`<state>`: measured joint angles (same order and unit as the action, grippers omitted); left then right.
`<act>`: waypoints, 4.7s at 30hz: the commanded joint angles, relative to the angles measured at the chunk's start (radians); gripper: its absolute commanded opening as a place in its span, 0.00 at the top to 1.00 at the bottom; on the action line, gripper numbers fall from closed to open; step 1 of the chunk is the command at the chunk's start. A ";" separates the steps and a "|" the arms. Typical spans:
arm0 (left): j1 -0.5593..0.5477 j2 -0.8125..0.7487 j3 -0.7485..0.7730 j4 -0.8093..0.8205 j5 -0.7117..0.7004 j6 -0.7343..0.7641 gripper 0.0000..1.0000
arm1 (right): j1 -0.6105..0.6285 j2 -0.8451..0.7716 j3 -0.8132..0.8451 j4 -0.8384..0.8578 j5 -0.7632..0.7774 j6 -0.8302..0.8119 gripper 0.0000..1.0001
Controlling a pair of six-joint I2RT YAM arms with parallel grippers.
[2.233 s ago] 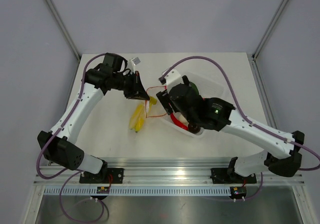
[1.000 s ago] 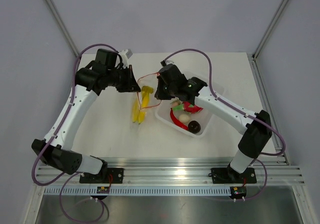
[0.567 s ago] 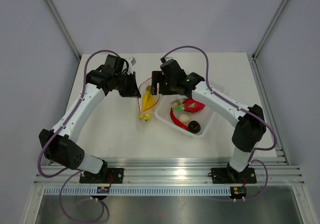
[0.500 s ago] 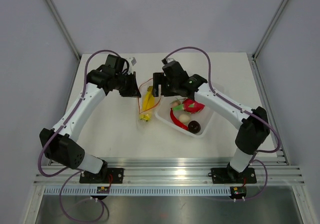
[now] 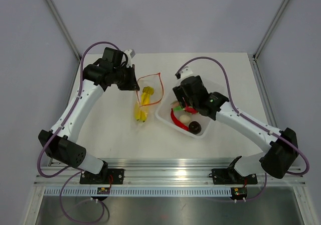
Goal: Place the food in the zip-top bag and seal the zipper
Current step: Pick up the fake fruit from the bin, then place the fake fruit in the zipper food storage bag.
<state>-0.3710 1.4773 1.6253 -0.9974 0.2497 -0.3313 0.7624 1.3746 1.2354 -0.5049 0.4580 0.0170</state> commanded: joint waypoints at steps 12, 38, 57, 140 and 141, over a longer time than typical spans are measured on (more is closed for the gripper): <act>0.001 0.048 0.097 -0.055 -0.036 0.040 1.00 | 0.005 0.199 -0.045 0.054 -0.085 -0.466 0.18; 0.001 0.017 0.047 -0.040 -0.023 0.028 1.00 | 0.005 0.317 -0.177 0.341 -0.116 -0.580 0.20; 0.001 -0.006 0.021 -0.024 -0.006 0.020 1.00 | 0.009 0.326 -0.174 0.279 -0.124 -0.629 0.13; 0.001 0.006 -0.001 0.057 0.203 -0.083 1.00 | 0.259 0.124 -0.070 0.790 0.232 0.555 1.00; 0.001 0.006 0.001 0.060 0.209 -0.087 1.00 | 0.261 0.132 -0.074 0.783 0.228 0.566 1.00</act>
<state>-0.3702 1.4952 1.6028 -0.9943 0.4030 -0.3992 1.0027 1.5127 1.1347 0.2352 0.6437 0.5217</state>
